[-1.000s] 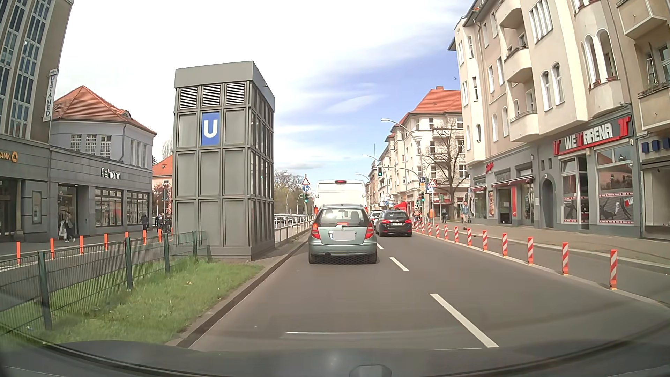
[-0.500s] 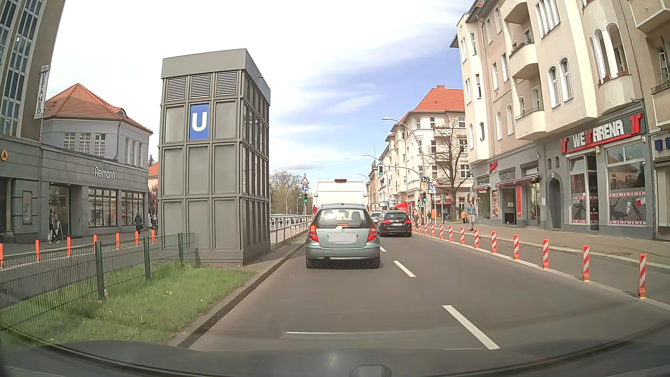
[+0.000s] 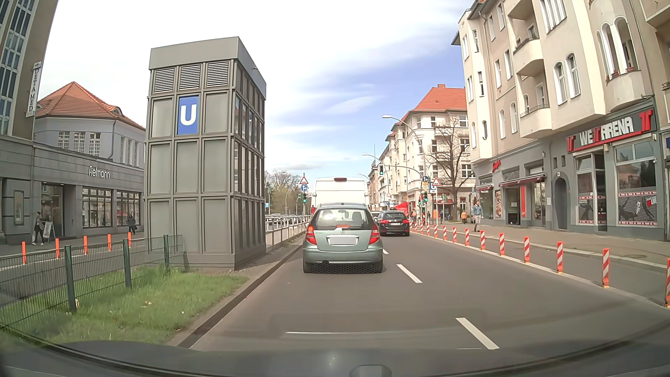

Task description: Follow the waypoints while adhering to traffic rules and regulations

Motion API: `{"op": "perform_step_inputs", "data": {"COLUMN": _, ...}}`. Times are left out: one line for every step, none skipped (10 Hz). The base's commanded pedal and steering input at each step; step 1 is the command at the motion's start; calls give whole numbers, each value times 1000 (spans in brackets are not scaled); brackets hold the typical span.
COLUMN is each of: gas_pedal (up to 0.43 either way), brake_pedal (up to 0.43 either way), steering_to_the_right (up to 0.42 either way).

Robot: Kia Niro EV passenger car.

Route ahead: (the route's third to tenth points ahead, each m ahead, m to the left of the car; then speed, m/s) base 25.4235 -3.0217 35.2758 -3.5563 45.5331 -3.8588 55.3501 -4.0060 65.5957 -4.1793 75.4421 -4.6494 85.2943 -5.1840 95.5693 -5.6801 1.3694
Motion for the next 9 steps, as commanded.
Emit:
{"op": "perform_step_inputs", "data": {"gas_pedal": 0, "brake_pedal": 6, "steering_to_the_right": 1}}
{"op": "perform_step_inputs", "data": {"gas_pedal": 0, "brake_pedal": 0, "steering_to_the_right": 0}}
{"op": "perform_step_inputs", "data": {"gas_pedal": 0, "brake_pedal": 6, "steering_to_the_right": 1}}
{"op": "perform_step_inputs", "data": {"gas_pedal": 0, "brake_pedal": 6, "steering_to_the_right": 1}}
{"op": "perform_step_inputs", "data": {"gas_pedal": 0, "brake_pedal": 6, "steering_to_the_right": 1}}
{"op": "perform_step_inputs", "data": {"gas_pedal": 0, "brake_pedal": 6, "steering_to_the_right": 1}}
{"op": "perform_step_inputs", "data": {"gas_pedal": 0, "brake_pedal": 6, "steering_to_the_right": 1}}
{"op": "perform_step_inputs", "data": {"gas_pedal": 0, "brake_pedal": 6, "steering_to_the_right": 1}}
{"op": "perform_step_inputs", "data": {"gas_pedal": 0, "brake_pedal": 6, "steering_to_the_right": 1}}
